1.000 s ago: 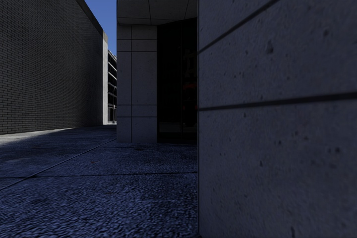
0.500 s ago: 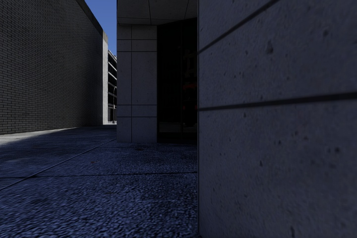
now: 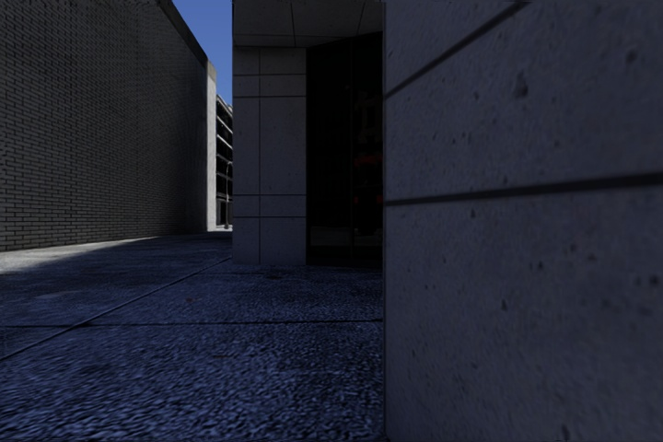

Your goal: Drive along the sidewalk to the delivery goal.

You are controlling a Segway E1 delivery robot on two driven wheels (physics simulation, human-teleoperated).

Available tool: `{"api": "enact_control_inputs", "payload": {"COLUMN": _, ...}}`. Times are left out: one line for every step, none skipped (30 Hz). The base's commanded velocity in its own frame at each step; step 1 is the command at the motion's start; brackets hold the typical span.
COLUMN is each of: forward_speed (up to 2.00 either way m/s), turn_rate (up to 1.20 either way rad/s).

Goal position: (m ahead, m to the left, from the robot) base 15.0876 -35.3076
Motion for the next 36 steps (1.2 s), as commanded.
{"api": "enact_control_inputs", "payload": {"forward_speed": 0.00, "turn_rate": 1.20}}
{"api": "enact_control_inputs", "payload": {"forward_speed": 0.00, "turn_rate": 1.20}}
{"api": "enact_control_inputs", "payload": {"forward_speed": 0.00, "turn_rate": 1.20}}
{"api": "enact_control_inputs", "payload": {"forward_speed": 0.00, "turn_rate": 1.20}}
{"api": "enact_control_inputs", "payload": {"forward_speed": 0.00, "turn_rate": 1.20}}
{"api": "enact_control_inputs", "payload": {"forward_speed": 0.00, "turn_rate": 1.20}}
{"api": "enact_control_inputs", "payload": {"forward_speed": 0.00, "turn_rate": 1.20}}
{"api": "enact_control_inputs", "payload": {"forward_speed": 0.00, "turn_rate": 1.20}}
{"api": "enact_control_inputs", "payload": {"forward_speed": 0.00, "turn_rate": 1.20}}
{"api": "enact_control_inputs", "payload": {"forward_speed": 0.00, "turn_rate": 1.20}}
{"api": "enact_control_inputs", "payload": {"forward_speed": 0.00, "turn_rate": 1.20}}
{"api": "enact_control_inputs", "payload": {"forward_speed": 0.00, "turn_rate": 1.20}}
{"api": "enact_control_inputs", "payload": {"forward_speed": 0.00, "turn_rate": 1.20}}
{"api": "enact_control_inputs", "payload": {"forward_speed": 0.00, "turn_rate": 1.20}}
{"api": "enact_control_inputs", "payload": {"forward_speed": 0.00, "turn_rate": 1.20}}
{"api": "enact_control_inputs", "payload": {"forward_speed": 0.00, "turn_rate": 1.20}}
{"api": "enact_control_inputs", "payload": {"forward_speed": 0.00, "turn_rate": 1.20}}
{"api": "enact_control_inputs", "payload": {"forward_speed": 0.00, "turn_rate": 1.20}}
{"api": "enact_control_inputs", "payload": {"forward_speed": 0.00, "turn_rate": 1.20}}
{"api": "enact_control_inputs", "payload": {"forward_speed": 0.00, "turn_rate": 1.20}}
{"api": "enact_control_inputs", "payload": {"forward_speed": 0.00, "turn_rate": 1.20}}
{"api": "enact_control_inputs", "payload": {"forward_speed": 0.00, "turn_rate": 1.20}}
{"api": "enact_control_inputs", "payload": {"forward_speed": 0.00, "turn_rate": 1.20}}
{"api": "enact_control_inputs", "payload": {"forward_speed": 0.00, "turn_rate": 1.20}}
{"api": "enact_control_inputs", "payload": {"forward_speed": 0.00, "turn_rate": 1.20}}
{"api": "enact_control_inputs", "payload": {"forward_speed": 0.00, "turn_rate": 1.20}}
{"api": "enact_control_inputs", "payload": {"forward_speed": 0.00, "turn_rate": 1.20}}
{"api": "enact_control_inputs", "payload": {"forward_speed": 0.00, "turn_rate": 1.20}}
{"api": "enact_control_inputs", "payload": {"forward_speed": 0.00, "turn_rate": 1.20}}
{"api": "enact_control_inputs", "payload": {"forward_speed": 0.00, "turn_rate": 1.13}}
{"api": "enact_control_inputs", "payload": {"forward_speed": 0.00, "turn_rate": 1.00}}
{"api": "enact_control_inputs", "payload": {"forward_speed": 0.00, "turn_rate": 1.00}}
{"api": "enact_control_inputs", "payload": {"forward_speed": 0.00, "turn_rate": 0.85}}
{"api": "enact_control_inputs", "payload": {"forward_speed": 0.00, "turn_rate": 0.58}}
{"api": "enact_control_inputs", "payload": {"forward_speed": 0.00, "turn_rate": 0.42}}
{"api": "enact_control_inputs", "payload": {"forward_speed": 0.00, "turn_rate": 0.37}}
